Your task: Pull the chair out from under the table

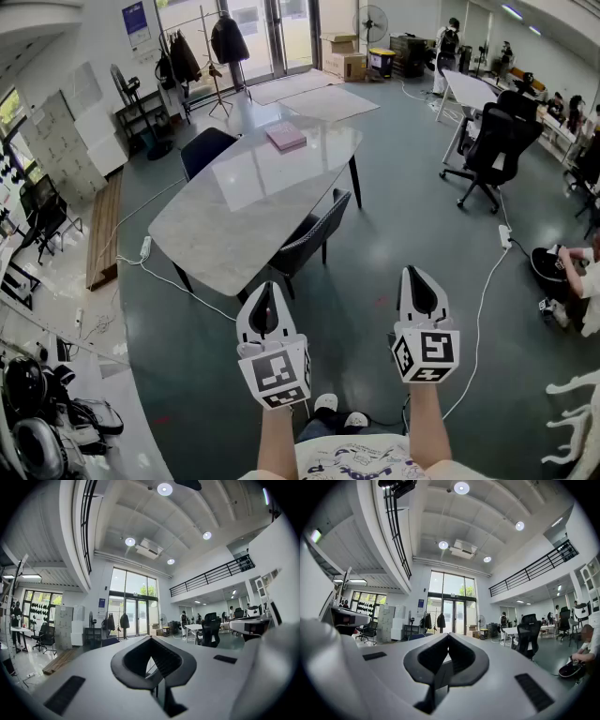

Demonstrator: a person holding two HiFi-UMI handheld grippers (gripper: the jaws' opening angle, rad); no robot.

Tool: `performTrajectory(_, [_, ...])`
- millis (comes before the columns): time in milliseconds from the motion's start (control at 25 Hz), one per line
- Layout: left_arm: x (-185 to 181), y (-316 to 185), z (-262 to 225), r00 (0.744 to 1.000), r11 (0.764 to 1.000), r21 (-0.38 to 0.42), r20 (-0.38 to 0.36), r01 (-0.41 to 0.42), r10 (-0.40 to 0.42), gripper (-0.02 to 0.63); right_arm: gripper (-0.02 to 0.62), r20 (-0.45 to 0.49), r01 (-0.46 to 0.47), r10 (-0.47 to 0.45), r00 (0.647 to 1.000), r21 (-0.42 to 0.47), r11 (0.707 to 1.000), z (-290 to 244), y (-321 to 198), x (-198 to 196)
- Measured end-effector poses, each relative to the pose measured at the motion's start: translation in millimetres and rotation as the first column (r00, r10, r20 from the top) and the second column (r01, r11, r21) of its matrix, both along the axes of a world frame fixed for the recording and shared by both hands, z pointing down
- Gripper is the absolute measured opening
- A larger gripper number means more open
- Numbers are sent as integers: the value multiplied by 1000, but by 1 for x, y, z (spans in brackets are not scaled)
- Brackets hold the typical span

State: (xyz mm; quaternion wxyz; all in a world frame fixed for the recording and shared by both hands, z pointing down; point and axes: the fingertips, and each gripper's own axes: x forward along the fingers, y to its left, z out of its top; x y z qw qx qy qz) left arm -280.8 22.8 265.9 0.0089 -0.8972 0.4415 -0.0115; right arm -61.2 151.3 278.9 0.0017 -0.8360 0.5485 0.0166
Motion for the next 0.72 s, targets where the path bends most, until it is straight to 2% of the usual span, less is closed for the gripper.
performTrajectory(560, [10,-24,11,1000,1000,-12,15,-6,6,15,6,24,-8,8,1000,10,1000,7,-18,8])
performTrajectory(720, [17,-42,16,999,998,-35,-7,-45,45,18,97,25,28,-28,999,1,1000,12,-38,6])
